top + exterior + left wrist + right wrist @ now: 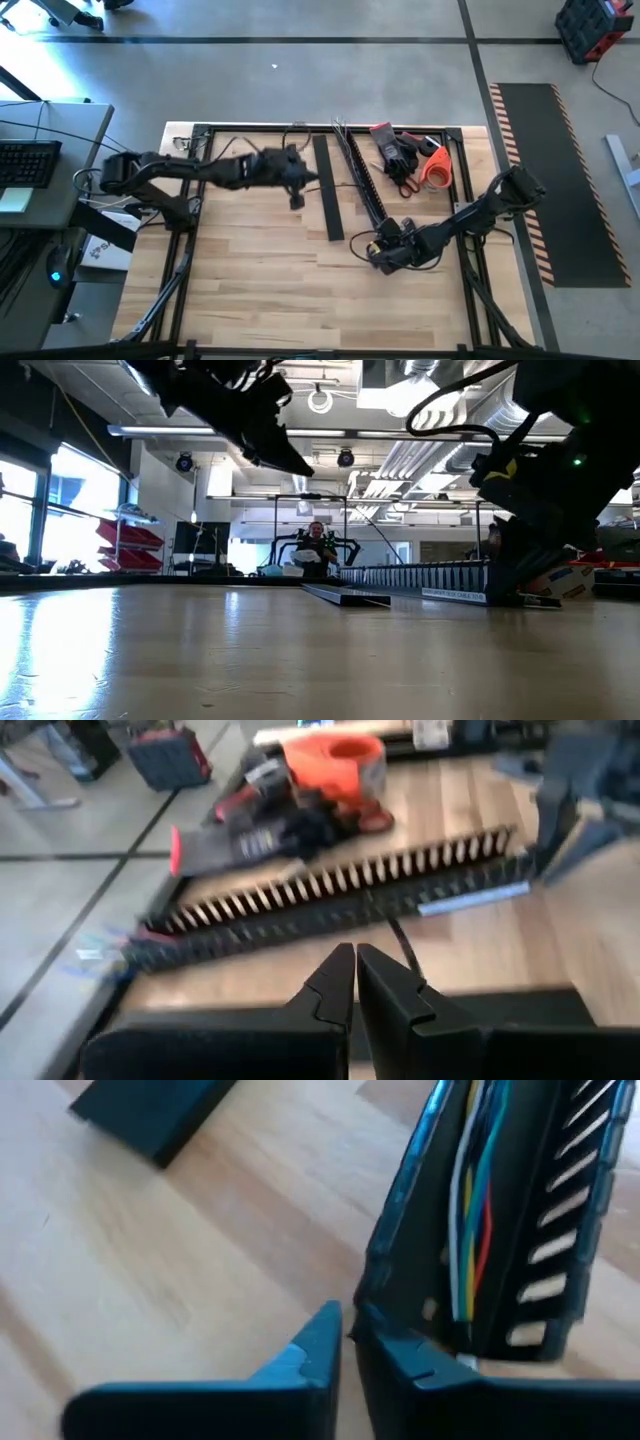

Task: Ziptie cables
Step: Put the zip-tied cables into the cable duct

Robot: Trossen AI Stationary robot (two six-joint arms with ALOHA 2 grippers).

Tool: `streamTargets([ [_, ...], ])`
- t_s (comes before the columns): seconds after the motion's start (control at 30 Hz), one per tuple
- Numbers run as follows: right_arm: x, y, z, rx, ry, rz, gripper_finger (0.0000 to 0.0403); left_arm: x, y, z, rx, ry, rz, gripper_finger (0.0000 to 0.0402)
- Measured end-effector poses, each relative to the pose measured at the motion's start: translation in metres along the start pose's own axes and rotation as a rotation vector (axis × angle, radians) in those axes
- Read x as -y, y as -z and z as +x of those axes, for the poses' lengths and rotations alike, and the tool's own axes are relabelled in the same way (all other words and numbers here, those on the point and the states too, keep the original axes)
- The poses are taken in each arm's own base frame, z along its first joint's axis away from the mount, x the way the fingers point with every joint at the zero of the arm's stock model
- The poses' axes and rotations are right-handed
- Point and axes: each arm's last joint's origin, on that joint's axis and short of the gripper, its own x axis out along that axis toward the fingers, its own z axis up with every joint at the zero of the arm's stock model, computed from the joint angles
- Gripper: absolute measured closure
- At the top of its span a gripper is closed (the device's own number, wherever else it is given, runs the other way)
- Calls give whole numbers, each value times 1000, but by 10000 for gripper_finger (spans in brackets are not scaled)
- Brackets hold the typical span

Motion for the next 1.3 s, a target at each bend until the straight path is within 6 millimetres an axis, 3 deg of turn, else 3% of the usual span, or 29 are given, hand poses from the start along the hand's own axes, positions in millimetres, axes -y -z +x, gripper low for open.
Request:
streamTargets([
  [0.2,-8,19,-13,-15,-61,23,400,43,23,-8,-58,13,3,401],
  [0.4,-23,55,-44,-40,-189,-35,403,79,33,-17,-75,77,7,401],
  [0.57,-34,70,-70,185,-274,-65,403,101,29,-25,-36,72,39,401],
  [0.67,-36,63,-71,339,-255,-62,402,107,27,-28,-9,65,45,401],
  [0.77,-35,49,-61,383,-195,-82,385,109,26,-29,-1,50,40,401],
  [1.1,-15,-11,-14,397,80,-113,226,115,33,-20,-22,46,42,401],
  [1.3,-3,-30,11,254,137,-83,200,124,43,-9,-55,55,72,401],
])
